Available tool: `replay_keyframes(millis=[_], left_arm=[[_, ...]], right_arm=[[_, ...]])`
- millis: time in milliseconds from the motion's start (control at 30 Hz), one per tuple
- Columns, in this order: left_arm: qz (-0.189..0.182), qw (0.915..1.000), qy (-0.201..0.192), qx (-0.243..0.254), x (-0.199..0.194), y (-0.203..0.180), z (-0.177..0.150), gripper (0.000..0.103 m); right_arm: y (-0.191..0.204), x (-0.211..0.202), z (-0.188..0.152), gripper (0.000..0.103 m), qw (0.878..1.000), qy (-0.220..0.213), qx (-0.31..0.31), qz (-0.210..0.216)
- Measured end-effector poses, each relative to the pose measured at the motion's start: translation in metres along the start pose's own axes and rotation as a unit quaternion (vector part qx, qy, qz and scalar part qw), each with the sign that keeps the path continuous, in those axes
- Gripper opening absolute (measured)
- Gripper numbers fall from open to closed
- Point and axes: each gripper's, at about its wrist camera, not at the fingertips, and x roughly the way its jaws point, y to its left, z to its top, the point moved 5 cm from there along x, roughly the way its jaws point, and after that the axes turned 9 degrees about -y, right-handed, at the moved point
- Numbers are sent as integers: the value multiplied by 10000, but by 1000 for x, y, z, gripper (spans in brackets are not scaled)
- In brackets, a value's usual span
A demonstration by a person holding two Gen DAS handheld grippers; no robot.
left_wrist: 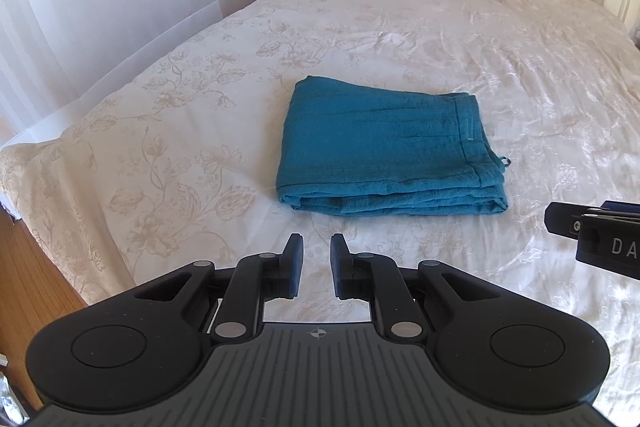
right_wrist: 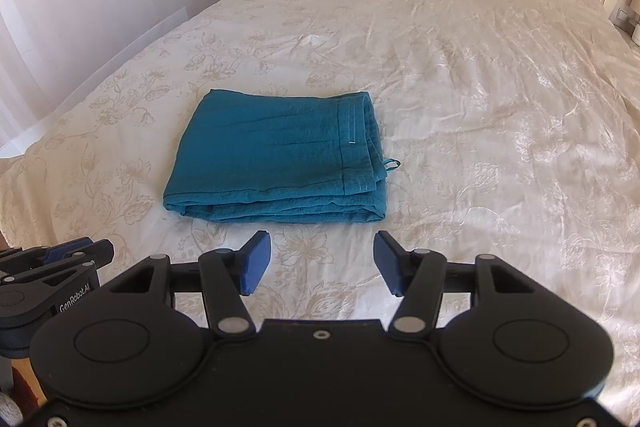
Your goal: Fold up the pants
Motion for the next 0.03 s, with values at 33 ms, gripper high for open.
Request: replay_keyframes(millis=[33], left_arm=[[-44,10000,21,5,0,-1,0,15]], right_arm=[[0,0,0,62,10000,1,-3,1]])
